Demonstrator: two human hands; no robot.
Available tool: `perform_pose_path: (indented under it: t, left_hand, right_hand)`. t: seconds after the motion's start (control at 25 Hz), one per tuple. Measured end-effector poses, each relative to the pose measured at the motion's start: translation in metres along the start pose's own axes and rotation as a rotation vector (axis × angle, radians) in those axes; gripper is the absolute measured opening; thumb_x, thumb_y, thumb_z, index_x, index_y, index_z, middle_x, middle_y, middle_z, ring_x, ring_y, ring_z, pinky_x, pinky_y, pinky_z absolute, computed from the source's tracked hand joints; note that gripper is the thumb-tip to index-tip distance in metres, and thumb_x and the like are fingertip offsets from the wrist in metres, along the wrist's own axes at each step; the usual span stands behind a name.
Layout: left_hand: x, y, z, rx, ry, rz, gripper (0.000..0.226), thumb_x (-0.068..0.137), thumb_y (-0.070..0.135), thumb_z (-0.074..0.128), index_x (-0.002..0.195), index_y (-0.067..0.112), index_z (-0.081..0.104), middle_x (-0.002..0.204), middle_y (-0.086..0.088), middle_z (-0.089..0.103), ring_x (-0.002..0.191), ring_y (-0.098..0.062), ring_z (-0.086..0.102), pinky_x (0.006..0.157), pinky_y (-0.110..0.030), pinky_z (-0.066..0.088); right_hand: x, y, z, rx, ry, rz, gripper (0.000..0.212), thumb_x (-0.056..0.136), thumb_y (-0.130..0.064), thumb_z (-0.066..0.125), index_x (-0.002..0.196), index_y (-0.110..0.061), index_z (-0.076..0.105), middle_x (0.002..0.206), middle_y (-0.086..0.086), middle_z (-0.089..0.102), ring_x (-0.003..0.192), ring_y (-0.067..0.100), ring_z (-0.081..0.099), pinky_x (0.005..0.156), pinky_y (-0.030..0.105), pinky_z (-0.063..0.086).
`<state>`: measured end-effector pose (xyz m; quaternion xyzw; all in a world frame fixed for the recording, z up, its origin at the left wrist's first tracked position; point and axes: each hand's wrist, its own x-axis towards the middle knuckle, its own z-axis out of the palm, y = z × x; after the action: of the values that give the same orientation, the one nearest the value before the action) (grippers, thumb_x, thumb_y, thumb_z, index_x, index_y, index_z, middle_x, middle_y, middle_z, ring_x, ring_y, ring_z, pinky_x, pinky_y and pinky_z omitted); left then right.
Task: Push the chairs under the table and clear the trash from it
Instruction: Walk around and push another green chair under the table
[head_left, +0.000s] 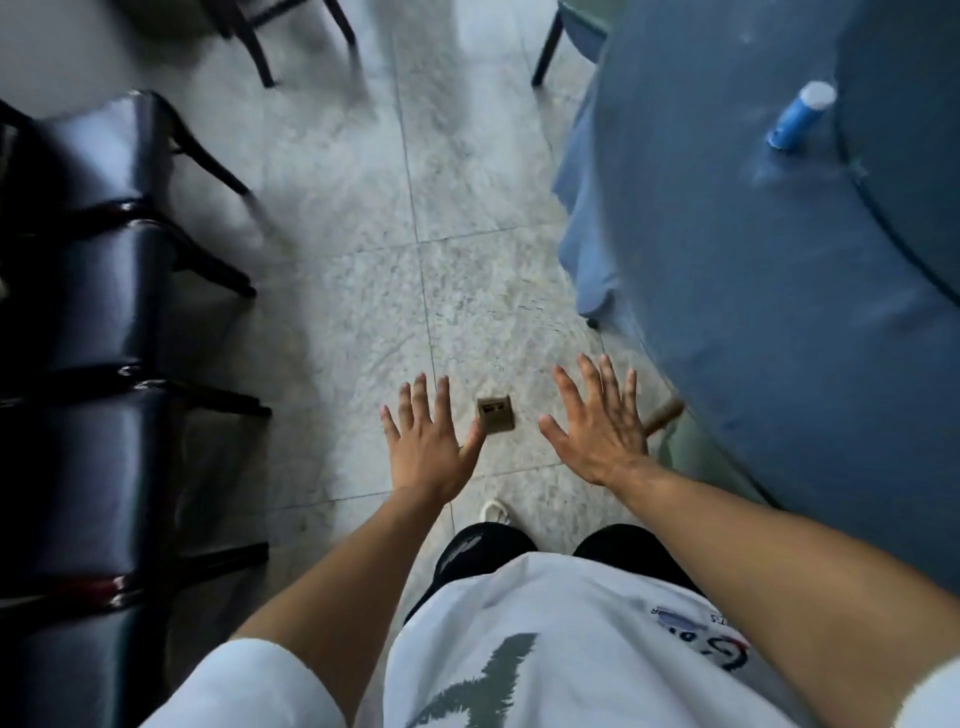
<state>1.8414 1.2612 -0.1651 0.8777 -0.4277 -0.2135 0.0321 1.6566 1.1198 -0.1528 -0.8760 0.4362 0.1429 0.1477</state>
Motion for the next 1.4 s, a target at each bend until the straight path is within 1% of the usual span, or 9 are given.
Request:
perform_pose_path:
  t: [0.16,0.24,0.36,0.48,0.68,0.96,1.16,1.28,1.4]
  left_hand:
    - [0.033,-0.029,-0.031,-0.032,0.036,-0.038,0.090,0.088,0.076,0.008,0.163,0.026,0.002,0.171,-0.009,-0.003,0.157,-0.027,-0.013,0.123,-0.056,-0.013]
    - [0.055,-0.032,-0.044,-0.033,0.050,-0.037,0.089,0.089,0.076,0.010,0.163,0.028,0.001,0.171,-0.009,-0.003,0.157,-0.027,-0.013,0.123,-0.056,-0.013]
    - [0.089,-0.029,-0.062,-0.038,0.047,-0.029,0.084,0.094,0.073,0.017,0.163,0.029,0.000,0.171,-0.010,-0.006,0.157,-0.028,-0.014,0.123,-0.057,-0.012]
    - [0.125,-0.029,-0.078,-0.026,0.039,-0.048,0.083,0.095,0.073,0.019,0.163,0.029,-0.002,0.171,-0.010,-0.007,0.157,-0.028,-0.015,0.122,-0.058,-0.013]
    - [0.195,-0.030,-0.105,0.028,0.025,-0.109,0.085,0.095,0.074,0.017,0.163,0.026,0.002,0.171,-0.012,-0.002,0.157,-0.030,-0.010,0.122,-0.060,-0.013]
    - [0.326,0.007,-0.162,0.067,0.011,-0.161,0.086,0.094,0.076,0.016,0.163,0.026,0.005,0.171,-0.011,0.000,0.157,-0.029,-0.010,0.121,-0.059,-0.016]
    - [0.429,0.028,-0.196,0.074,0.013,-0.164,0.087,0.094,0.075,0.017,0.163,0.024,0.006,0.171,-0.012,0.000,0.157,-0.029,-0.009,0.121,-0.058,-0.016]
    - [0.480,0.024,-0.219,0.080,0.032,-0.147,0.087,0.093,0.076,0.016,0.163,0.025,0.006,0.171,-0.012,0.001,0.158,-0.029,-0.008,0.121,-0.058,-0.015]
    - [0.543,0.001,-0.240,0.076,0.009,-0.148,0.088,0.092,0.077,0.015,0.163,0.025,0.006,0.171,-0.013,0.000,0.157,-0.030,-0.009,0.120,-0.061,-0.015]
  right_hand:
    - [0.044,-0.039,-0.024,-0.026,0.000,-0.029,0.078,0.095,-0.068,0.017,0.162,-0.034,-0.003,0.171,0.006,-0.011,0.156,0.030,-0.019,0.122,0.058,-0.015]
    - [0.066,-0.048,-0.037,-0.043,0.008,-0.033,0.076,0.099,-0.068,0.021,0.162,-0.033,-0.004,0.171,0.006,-0.012,0.156,0.030,-0.019,0.123,0.058,-0.014]
    - [0.102,-0.053,-0.055,-0.091,0.013,-0.041,0.077,0.099,-0.068,0.018,0.163,-0.032,-0.004,0.171,0.007,-0.011,0.156,0.030,-0.019,0.122,0.060,-0.014]
    - [0.145,-0.055,-0.074,-0.100,0.007,-0.047,0.082,0.092,-0.072,0.008,0.163,-0.032,-0.004,0.171,0.007,-0.011,0.156,0.031,-0.020,0.121,0.060,-0.018]
    - [0.224,-0.058,-0.099,-0.025,-0.023,-0.076,0.078,0.098,-0.070,0.021,0.163,-0.031,0.001,0.171,0.008,-0.010,0.156,0.031,-0.020,0.120,0.059,-0.020]
    - [0.351,-0.042,-0.154,0.068,-0.067,-0.080,0.078,0.098,-0.069,0.021,0.163,-0.029,0.004,0.171,0.010,-0.004,0.157,0.032,-0.014,0.122,0.061,-0.014]
    - [0.452,-0.025,-0.194,0.072,-0.096,-0.062,0.078,0.099,-0.070,0.020,0.163,-0.028,0.003,0.171,0.011,-0.005,0.157,0.032,-0.015,0.121,0.060,-0.017]
    - [0.506,-0.035,-0.214,0.062,-0.104,-0.050,0.078,0.099,-0.070,0.019,0.163,-0.028,0.003,0.171,0.011,-0.005,0.157,0.033,-0.016,0.121,0.061,-0.016]
    - [0.566,-0.059,-0.232,0.051,-0.099,-0.034,0.078,0.099,-0.070,0.018,0.163,-0.027,0.004,0.171,0.011,-0.005,0.156,0.033,-0.015,0.121,0.062,-0.015]
